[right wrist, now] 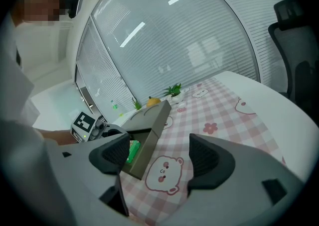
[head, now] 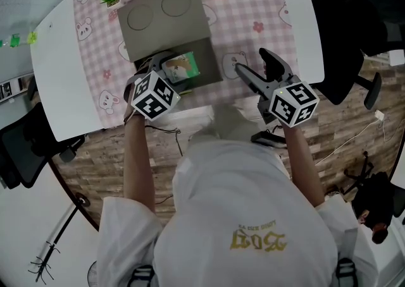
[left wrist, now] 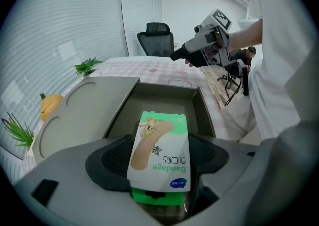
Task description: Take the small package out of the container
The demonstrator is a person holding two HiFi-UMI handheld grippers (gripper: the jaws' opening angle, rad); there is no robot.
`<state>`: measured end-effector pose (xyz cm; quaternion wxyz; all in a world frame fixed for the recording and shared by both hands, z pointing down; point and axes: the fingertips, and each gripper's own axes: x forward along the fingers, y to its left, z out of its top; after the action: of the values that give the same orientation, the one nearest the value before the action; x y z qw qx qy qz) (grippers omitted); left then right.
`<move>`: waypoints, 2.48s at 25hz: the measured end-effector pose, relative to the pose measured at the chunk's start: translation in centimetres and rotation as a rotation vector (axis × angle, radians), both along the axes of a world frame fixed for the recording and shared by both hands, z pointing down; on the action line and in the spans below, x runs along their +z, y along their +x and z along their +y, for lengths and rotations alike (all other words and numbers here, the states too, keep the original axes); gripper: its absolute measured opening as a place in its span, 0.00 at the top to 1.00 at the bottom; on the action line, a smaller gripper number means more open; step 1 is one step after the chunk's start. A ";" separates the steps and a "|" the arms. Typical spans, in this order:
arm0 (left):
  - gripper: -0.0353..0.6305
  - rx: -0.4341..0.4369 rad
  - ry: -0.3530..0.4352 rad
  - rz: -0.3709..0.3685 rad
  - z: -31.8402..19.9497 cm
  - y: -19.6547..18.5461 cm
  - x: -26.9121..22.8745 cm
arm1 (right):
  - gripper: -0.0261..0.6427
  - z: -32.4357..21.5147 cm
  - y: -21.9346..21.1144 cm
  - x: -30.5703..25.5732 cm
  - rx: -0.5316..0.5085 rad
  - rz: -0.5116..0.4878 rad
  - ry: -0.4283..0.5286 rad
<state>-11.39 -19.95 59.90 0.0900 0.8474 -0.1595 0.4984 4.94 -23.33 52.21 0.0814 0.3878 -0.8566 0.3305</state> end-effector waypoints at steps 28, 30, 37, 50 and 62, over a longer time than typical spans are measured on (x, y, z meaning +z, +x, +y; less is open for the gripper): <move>0.40 -0.192 0.156 0.222 -0.6 1.1 -6.8 | 0.41 1.6 0.8 -5.1 0.042 0.027 0.120; 0.40 -0.230 0.171 0.265 -0.6 1.1 -7.9 | 0.41 1.9 0.6 -5.8 0.041 0.027 0.137; 0.40 -0.364 0.229 0.460 -0.7 1.2 -13.3 | 0.42 2.3 -0.3 -8.4 0.035 0.008 0.200; 0.40 -0.541 0.292 0.734 2.4 1.5 -20.8 | 0.44 5.2 -0.8 -12.9 0.033 -0.014 0.296; 0.40 -0.565 0.321 0.885 6.4 3.0 -24.3 | 0.74 8.6 -1.2 -14.9 0.020 -0.064 0.354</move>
<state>-8.36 -13.52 35.59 0.1484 0.9034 -0.4017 0.0205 3.78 -14.74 37.30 -0.0190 0.3939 -0.8996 0.1876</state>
